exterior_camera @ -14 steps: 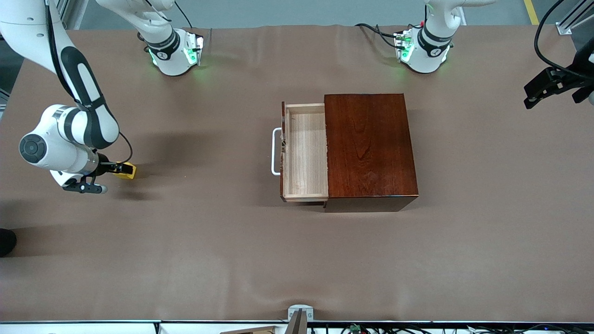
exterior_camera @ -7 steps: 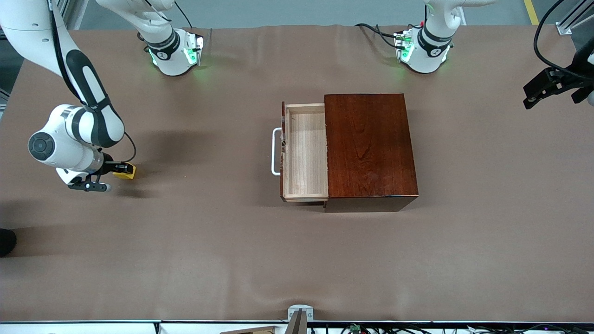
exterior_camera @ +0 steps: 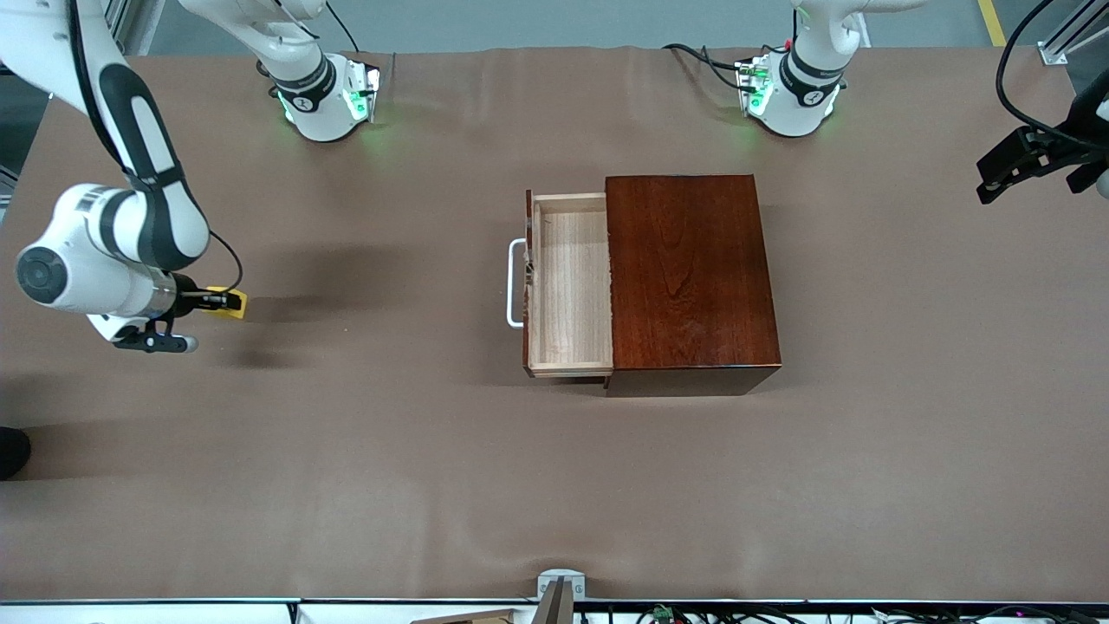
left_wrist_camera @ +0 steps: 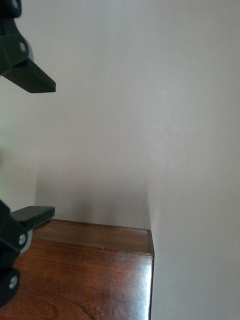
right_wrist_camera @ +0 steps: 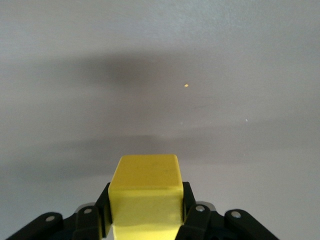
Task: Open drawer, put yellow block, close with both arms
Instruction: 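Lift the yellow cube with the right gripper toward the open drawer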
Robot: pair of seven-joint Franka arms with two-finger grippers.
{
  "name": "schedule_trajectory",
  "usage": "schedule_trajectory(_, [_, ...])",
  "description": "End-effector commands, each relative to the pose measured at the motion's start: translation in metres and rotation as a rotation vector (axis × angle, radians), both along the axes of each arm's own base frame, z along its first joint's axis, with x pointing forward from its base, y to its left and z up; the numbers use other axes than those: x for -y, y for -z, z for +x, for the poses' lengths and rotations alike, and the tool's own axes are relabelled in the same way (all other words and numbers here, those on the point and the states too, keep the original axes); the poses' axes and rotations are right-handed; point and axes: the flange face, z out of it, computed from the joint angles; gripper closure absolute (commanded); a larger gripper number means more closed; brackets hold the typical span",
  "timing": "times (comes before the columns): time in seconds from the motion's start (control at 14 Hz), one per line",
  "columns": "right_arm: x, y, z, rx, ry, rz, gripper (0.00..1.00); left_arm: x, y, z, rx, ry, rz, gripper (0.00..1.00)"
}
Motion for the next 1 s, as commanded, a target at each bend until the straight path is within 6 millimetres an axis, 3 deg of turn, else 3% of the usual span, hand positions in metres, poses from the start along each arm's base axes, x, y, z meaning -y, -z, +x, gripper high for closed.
schedule_trajectory(0.0, [-0.020, -0.032, -0.004, -0.003, 0.040, 0.029, 1.00, -0.001, 0.000, -0.003, 0.007, 0.017, -0.016, 0.00])
schedule_trajectory(0.21, [-0.055, -0.057, -0.005, -0.034, 0.109, 0.009, 1.00, 0.000, 0.000, -0.003, 0.007, 0.017, -0.016, 0.00])
schedule_trajectory(0.57, [-0.136, -0.091, -0.016, -0.076, 0.247, 0.005, 1.00, 0.001, -0.005, -0.004, 0.024, 0.019, -0.016, 0.00])
schedule_trajectory(0.71, [-0.172, -0.103, -0.024, -0.084, 0.319, -0.033, 1.00, 0.000, -0.015, -0.002, 0.056, 0.017, -0.019, 0.00])
schedule_trajectory(0.93, [-0.238, -0.115, -0.039, -0.084, 0.424, -0.098, 1.00, -0.001, -0.013, -0.001, 0.056, 0.016, -0.017, 0.00])
